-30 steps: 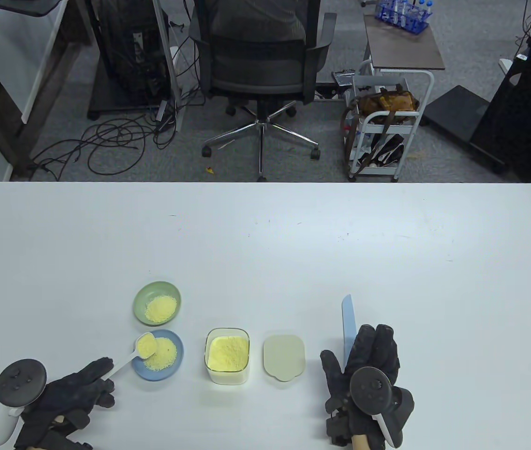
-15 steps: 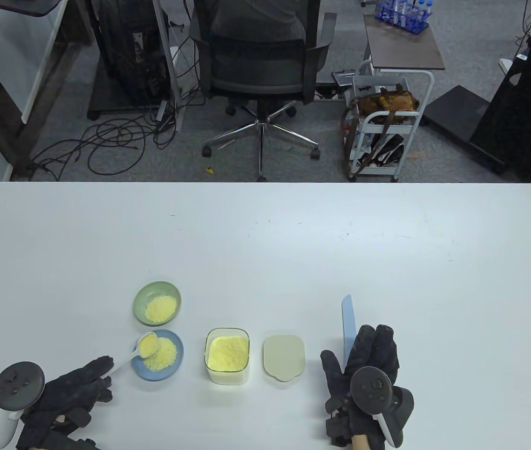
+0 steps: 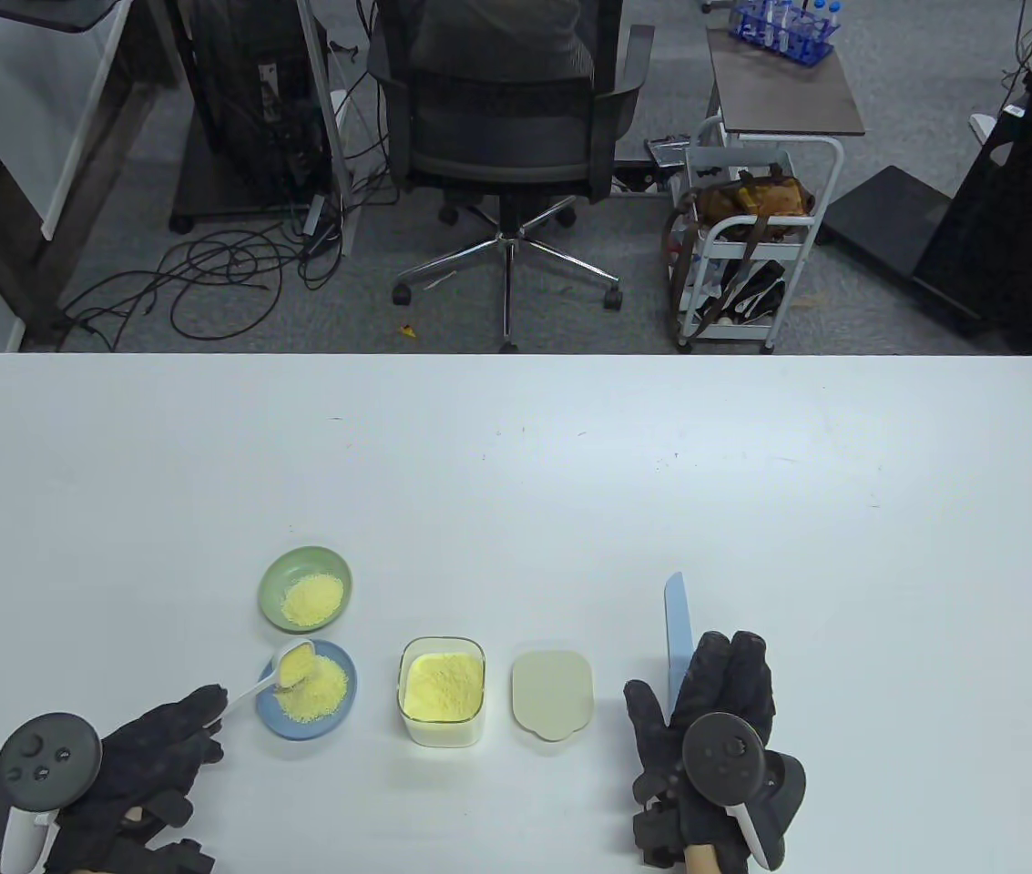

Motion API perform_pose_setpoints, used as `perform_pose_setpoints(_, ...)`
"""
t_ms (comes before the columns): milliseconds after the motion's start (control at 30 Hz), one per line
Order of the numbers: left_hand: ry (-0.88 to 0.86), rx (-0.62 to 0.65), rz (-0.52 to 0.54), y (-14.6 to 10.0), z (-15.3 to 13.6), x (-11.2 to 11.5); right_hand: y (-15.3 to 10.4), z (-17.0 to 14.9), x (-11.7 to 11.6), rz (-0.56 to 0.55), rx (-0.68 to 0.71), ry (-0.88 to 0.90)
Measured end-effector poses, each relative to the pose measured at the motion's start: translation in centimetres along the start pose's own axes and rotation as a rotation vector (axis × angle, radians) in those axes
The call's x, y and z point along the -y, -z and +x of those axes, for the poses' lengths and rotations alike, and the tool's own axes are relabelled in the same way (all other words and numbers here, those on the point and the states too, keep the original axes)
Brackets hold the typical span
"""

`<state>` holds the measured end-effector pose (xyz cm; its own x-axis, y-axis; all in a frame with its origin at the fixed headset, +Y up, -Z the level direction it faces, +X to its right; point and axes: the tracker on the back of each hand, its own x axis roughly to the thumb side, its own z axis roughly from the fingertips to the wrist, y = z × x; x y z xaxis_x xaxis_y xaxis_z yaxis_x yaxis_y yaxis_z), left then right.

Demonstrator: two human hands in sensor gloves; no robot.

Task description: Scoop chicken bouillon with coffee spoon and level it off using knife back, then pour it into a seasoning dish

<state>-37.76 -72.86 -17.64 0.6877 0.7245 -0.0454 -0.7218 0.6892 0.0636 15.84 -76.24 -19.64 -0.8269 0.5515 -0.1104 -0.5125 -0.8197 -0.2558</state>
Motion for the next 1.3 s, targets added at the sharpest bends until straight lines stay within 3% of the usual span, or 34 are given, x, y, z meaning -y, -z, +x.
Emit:
perform_pose_setpoints(1000,0.013,0.048,0.004,-0.1,0.3,0.2,0.0,-0.3,0.1,-0.012,-0.007,0.017)
perform_pose_setpoints(1100,-0.045,0.051,-0.001,0.0,0.5,0.4,-0.1,-0.3,0.1,-0.012,-0.007,0.018)
perform_pose_setpoints(1300,-0.368,0.08,-0.102,1.1,2.0,1.3,-0.1,-0.3,0.1,-0.009,-0.007,0.019)
